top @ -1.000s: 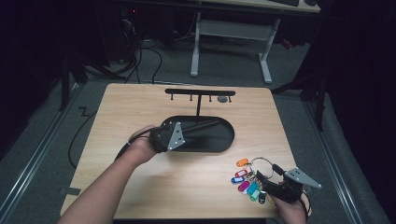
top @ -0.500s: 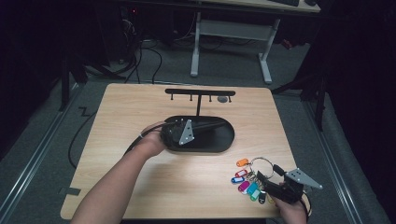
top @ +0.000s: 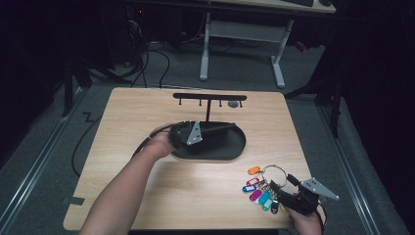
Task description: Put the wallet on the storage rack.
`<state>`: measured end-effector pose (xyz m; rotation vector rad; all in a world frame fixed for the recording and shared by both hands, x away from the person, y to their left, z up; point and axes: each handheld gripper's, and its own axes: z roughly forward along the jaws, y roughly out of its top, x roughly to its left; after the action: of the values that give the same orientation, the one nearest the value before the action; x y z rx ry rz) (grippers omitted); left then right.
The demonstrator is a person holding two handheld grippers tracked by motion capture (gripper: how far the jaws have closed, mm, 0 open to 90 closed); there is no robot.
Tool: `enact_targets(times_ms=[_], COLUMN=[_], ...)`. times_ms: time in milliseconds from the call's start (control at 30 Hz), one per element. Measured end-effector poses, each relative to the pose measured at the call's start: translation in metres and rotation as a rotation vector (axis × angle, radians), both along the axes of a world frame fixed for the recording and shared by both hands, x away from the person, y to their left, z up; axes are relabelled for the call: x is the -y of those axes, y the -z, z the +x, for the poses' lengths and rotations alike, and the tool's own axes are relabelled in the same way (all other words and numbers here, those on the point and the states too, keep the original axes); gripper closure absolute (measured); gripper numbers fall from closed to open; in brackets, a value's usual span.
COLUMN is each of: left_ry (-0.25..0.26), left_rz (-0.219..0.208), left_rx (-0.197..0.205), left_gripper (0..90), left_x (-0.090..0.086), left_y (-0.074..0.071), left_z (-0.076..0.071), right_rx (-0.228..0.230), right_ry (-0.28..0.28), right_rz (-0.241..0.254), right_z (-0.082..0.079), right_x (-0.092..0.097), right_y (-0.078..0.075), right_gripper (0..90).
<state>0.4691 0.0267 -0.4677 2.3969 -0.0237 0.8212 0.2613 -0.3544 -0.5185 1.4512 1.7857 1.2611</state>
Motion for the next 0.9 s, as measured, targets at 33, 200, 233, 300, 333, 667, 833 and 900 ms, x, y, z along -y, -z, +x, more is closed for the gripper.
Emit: enact_targets(times_ms=[33, 200, 233, 300, 333, 667, 833, 900], left_ry=[0.007, 0.005, 0.002, -0.002, 0.001, 0.009, -0.002, -0.016], left_rz=[0.033, 0.067, 0.067, 0.073, 0.083, 0.122, 0.157, 0.164], left_rx=[0.003, 0.003, 0.001, -0.002, 0.000, -0.017, -0.026, -0.041], left_gripper=[74.7, 74.4, 74.4, 74.3, 74.2, 71.7, 66.6, 64.0], left_x=[0.000, 0.001, 0.001, 0.003, 0.004, 0.010, 0.012, 0.013], left_y=[0.002, 0.004, 0.004, 0.005, 0.006, 0.015, 0.023, 0.024], left_z=[0.000, -0.001, -0.001, -0.002, -0.003, -0.003, -0.001, -0.001], right_rx=[0.002, -0.002, -0.004, -0.003, -0.004, -0.004, -0.012, -0.012], right_ry=[-0.001, 0.001, 0.002, -0.002, -0.001, -0.004, -0.004, -0.004], right_rz=[-0.002, -0.002, -0.002, -0.003, -0.003, -0.005, -0.001, 0.000], right_z=[0.000, 0.000, 0.000, 0.000, -0.001, 0.000, 0.001, 0.001], right_x=[0.000, -0.001, -0.001, -0.002, -0.002, -0.002, -0.001, -0.001], right_y=[0.000, 0.000, 0.000, 0.000, 0.000, 0.001, 0.002, 0.002], right_gripper=[21.5, 21.5, 21.5, 21.5, 21.5, 21.5, 21.6, 21.5])
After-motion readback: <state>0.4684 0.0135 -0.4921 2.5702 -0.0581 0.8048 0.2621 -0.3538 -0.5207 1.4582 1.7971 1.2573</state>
